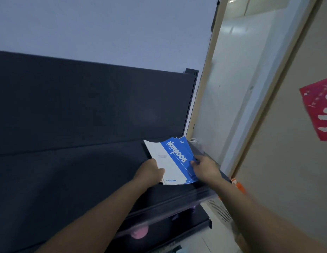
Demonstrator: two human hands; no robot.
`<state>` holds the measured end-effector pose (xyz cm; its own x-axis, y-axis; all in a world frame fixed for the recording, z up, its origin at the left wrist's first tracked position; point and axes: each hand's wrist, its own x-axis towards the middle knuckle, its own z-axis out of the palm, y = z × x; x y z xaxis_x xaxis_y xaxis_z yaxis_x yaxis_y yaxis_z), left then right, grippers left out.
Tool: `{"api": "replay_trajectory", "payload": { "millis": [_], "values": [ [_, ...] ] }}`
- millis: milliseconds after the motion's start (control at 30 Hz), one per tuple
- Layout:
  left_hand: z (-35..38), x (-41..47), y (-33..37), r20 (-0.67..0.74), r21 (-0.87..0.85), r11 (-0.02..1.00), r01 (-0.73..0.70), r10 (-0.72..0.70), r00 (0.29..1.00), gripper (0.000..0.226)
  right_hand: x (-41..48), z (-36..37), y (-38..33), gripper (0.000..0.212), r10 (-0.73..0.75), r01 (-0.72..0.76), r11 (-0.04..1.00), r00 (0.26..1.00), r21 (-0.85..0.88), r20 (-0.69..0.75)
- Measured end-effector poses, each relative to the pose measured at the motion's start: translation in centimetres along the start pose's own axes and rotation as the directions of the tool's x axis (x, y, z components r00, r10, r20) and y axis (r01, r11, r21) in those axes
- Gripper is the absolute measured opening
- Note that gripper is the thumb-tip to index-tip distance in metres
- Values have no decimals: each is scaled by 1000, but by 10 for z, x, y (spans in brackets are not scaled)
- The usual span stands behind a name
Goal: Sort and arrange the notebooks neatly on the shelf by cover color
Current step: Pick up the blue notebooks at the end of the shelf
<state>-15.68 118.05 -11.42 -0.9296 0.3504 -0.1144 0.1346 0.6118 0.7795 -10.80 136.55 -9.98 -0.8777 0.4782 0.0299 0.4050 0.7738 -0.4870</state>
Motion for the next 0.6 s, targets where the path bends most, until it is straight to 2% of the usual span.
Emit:
{"api": "replay_trajectory", "payload": {
  "millis": [200,467,600],
  "values": [
    [19,12,8,4,200,980,20,-21,1000,29,25,3,23,30,-15,23,994,997,-109,75],
    [20,13,11,-17,367,930,33,-28,999,37,40,-2,25,29,-85,102,956,994,-277,71],
    [3,8,8,-34,432,900,51,-41,999,31,40,1,6,32,-203,196,940,979,-279,4]
  ]
}}
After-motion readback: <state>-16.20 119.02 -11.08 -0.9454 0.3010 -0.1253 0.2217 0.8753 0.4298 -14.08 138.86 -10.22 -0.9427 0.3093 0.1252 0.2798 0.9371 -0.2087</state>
